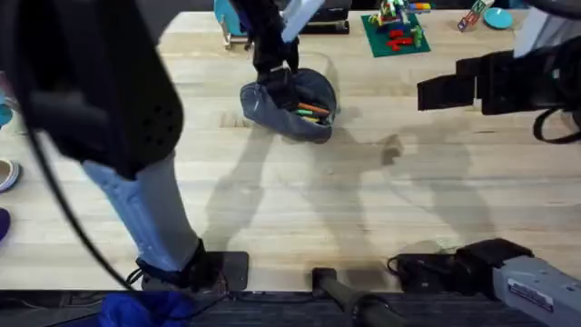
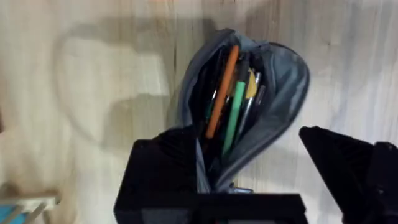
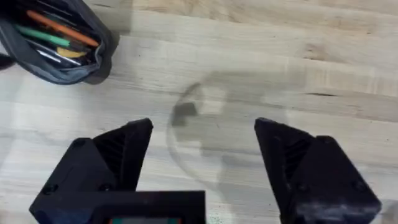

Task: Unzip the bag, pick up the pens from the table one at a time and place them inside, then zip the bag closed.

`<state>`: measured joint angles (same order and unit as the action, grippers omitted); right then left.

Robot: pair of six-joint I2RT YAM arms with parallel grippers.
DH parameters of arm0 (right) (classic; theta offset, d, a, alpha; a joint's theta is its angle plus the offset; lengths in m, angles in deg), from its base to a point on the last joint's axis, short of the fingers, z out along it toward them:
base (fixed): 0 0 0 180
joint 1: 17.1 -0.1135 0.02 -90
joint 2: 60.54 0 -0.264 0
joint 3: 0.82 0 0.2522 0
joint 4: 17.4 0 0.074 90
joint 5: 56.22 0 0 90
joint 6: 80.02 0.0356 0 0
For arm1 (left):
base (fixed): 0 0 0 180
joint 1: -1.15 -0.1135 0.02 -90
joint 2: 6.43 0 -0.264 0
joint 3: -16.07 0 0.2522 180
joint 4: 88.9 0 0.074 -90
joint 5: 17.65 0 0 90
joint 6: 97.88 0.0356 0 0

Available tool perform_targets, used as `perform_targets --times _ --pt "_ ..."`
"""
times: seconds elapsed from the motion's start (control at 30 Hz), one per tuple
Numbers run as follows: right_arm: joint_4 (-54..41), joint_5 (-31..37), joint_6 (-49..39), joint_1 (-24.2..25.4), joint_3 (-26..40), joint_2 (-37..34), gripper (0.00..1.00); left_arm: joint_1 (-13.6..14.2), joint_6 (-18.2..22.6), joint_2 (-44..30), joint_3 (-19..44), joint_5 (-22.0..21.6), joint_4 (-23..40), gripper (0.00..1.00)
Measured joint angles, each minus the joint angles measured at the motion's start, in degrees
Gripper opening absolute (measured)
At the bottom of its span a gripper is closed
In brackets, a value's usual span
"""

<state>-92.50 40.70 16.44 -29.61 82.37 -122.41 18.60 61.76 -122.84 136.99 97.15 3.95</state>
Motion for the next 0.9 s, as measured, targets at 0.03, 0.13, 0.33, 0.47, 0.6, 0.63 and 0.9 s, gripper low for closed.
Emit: perform_targets --times 0.03,0.13,0.33,0.47,0.6,0.63,0.9 --pt "0.0 0.0 0.0 0.0 0.0 0.0 0.996 -0.02 0.0 1.1 0.0 -0.13 0.13 0.996" --pt "0.0 -0.01 0.0 0.0 0.0 0.0 0.997 -0.09 0.0 4.57 0.0 -0.3 0.67 0.996" --pt "0.11 -0.02 0.0 0.0 0.0 0.0 0.996 -0.84 -0.6 7.62 0.0 -0.41 1.8 0.995" --pt "1.48 -0.01 0.0 0.0 0.0 0.0 0.997 -2.65 -0.75 7.64 0.0 -0.41 1.89 0.995" --pt "2.7 0.0 0.0 0.0 0.01 0.0 0.997 -4.84 -0.94 7.66 0.0 -0.43 1.68 0.995" --pt "2.97 0.0 0.0 0.0 0.0 0.0 0.997 -5.25 -1.05 7.66 0.0 -0.44 1.68 0.995" --pt "5.39 0.0 0.0 0.0 0.01 0.0 0.997 -5.73 -1.09 7.66 0.0 0.18 1.68 0.995"
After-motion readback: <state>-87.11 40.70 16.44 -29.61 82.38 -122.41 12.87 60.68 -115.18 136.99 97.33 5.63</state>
